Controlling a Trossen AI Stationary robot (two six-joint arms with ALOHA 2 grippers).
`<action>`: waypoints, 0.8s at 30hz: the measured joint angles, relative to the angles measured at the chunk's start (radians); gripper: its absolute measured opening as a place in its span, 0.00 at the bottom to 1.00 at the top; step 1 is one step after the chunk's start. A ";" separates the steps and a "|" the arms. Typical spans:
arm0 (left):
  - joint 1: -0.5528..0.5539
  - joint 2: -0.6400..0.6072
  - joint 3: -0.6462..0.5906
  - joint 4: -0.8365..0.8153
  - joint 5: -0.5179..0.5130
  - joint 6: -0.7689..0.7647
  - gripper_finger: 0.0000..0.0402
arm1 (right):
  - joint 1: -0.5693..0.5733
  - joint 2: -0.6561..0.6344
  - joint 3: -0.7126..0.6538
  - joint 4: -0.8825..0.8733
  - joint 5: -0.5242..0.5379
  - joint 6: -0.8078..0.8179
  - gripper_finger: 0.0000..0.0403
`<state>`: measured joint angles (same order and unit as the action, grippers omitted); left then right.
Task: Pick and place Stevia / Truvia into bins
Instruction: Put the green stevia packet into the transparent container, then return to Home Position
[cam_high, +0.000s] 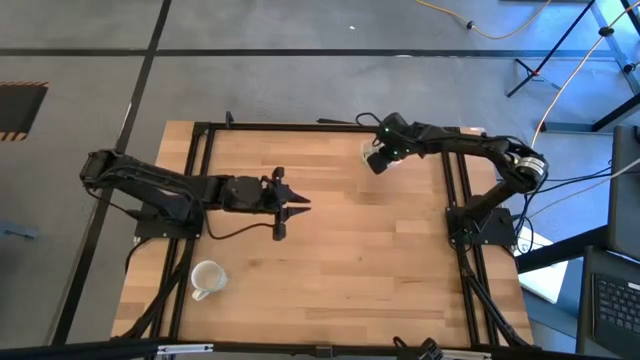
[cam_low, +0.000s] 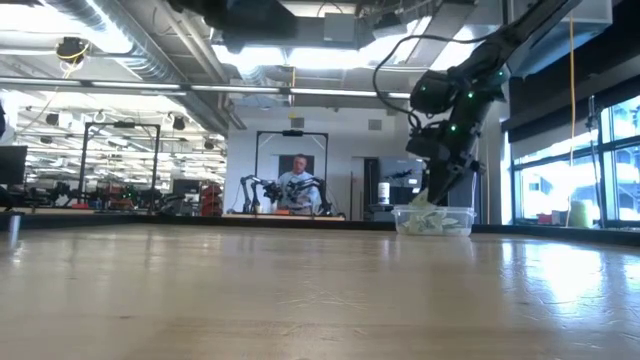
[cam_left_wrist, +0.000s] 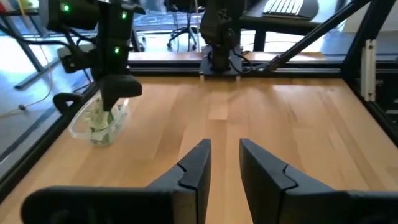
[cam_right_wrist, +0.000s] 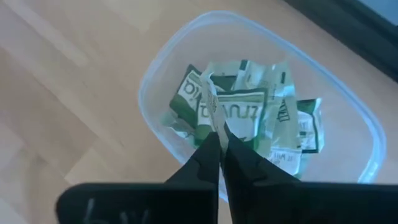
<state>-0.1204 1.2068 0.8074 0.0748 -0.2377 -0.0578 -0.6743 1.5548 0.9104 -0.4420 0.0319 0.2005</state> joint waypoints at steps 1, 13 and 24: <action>0.004 0.000 0.000 0.004 0.008 0.000 0.20 | 0.000 0.003 0.000 -0.001 0.000 0.000 0.03; 0.066 -0.006 0.000 0.005 0.079 -0.002 0.20 | -0.015 -0.011 0.000 -0.059 0.156 0.023 0.31; 0.146 -0.251 -0.147 0.058 0.166 -0.010 0.20 | 0.091 -0.376 -0.058 -0.104 0.274 0.036 0.40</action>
<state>0.0251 0.9556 0.6605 0.1326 -0.0717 -0.0679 -0.5835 1.1790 0.8521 -0.5458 0.3054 0.2369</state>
